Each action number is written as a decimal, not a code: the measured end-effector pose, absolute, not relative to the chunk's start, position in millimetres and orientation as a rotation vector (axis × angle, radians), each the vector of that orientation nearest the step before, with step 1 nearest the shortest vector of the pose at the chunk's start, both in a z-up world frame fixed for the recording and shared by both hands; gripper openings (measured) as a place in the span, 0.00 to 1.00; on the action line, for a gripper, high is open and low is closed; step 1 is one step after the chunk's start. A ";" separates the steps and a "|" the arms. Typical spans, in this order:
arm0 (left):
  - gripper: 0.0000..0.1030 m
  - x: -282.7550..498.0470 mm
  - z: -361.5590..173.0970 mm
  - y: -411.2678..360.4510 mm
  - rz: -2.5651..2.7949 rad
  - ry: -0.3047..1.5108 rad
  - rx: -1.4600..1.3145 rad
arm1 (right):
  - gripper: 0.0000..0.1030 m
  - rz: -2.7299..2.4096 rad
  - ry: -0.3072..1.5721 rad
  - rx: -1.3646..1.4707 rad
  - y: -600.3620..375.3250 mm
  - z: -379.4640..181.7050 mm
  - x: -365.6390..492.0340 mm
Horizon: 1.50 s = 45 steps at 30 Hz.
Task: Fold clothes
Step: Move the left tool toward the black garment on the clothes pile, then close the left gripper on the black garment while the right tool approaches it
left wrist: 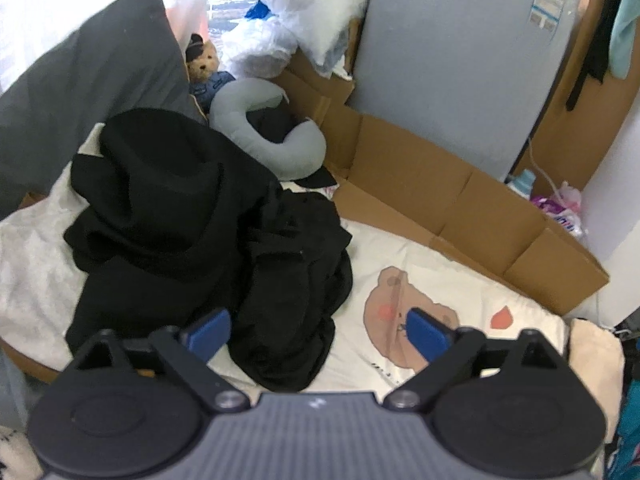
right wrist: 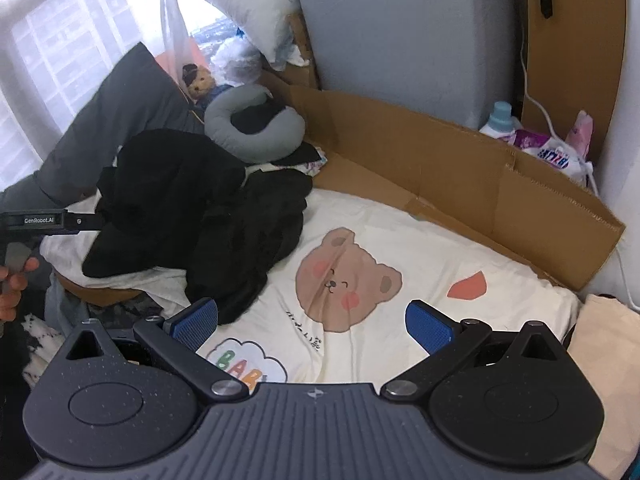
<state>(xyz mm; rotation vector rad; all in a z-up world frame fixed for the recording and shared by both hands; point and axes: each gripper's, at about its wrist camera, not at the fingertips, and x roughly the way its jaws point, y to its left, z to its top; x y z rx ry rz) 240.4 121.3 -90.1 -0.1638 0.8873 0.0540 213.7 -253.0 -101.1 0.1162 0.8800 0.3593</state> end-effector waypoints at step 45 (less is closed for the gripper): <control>0.81 272.3 -364.7 137.8 0.175 0.889 -0.235 | 1.00 0.407 0.914 0.063 -227.0 -330.3 220.2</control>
